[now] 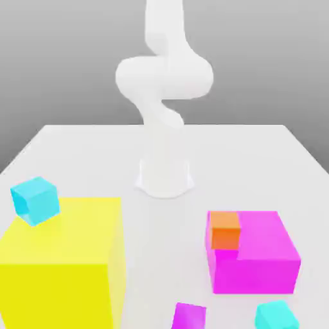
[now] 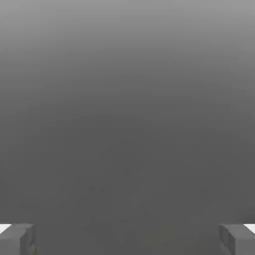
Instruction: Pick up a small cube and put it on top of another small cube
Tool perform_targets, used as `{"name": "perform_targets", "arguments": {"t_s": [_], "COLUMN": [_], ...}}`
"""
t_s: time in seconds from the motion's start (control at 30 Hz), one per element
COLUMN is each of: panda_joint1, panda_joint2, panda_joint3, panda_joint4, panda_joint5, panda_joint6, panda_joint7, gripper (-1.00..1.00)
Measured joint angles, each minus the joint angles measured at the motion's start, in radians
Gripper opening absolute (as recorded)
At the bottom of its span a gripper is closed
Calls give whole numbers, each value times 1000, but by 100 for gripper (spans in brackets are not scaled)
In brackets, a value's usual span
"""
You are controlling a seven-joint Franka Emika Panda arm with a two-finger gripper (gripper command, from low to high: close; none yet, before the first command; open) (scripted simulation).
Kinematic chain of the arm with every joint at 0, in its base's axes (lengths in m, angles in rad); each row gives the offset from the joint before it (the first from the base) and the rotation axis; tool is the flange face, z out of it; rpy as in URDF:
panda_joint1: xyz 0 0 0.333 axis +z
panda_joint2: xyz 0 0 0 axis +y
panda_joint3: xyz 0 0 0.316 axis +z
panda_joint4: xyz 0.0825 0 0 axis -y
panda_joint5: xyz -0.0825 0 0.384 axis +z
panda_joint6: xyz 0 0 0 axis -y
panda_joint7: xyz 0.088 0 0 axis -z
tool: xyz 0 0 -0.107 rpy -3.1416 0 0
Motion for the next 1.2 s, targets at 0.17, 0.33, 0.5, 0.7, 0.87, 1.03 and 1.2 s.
{"name": "perform_targets", "arguments": {"t_s": [0.17, 0.33, 0.5, 0.7, 0.87, 1.03, 1.2], "panda_joint1": [-5, -6, 3, 49, 84, 123, 158], "panda_joint2": [187, 368, 550, 767, 946, 1123, 1228], "panda_joint3": [59, 115, 161, 187, 200, 201, 160], "panda_joint4": [6, 12, 18, 25, 30, 43, 65], "panda_joint5": [-31, -67, -110, -157, -174, -191, -224], "panda_joint6": [50, 99, 148, 206, 257, 331, 409], "panda_joint7": [42, 86, 136, 192, 223, 250, 275], "gripper": [0, 0, 0, 0, 0, 0, -100]}}
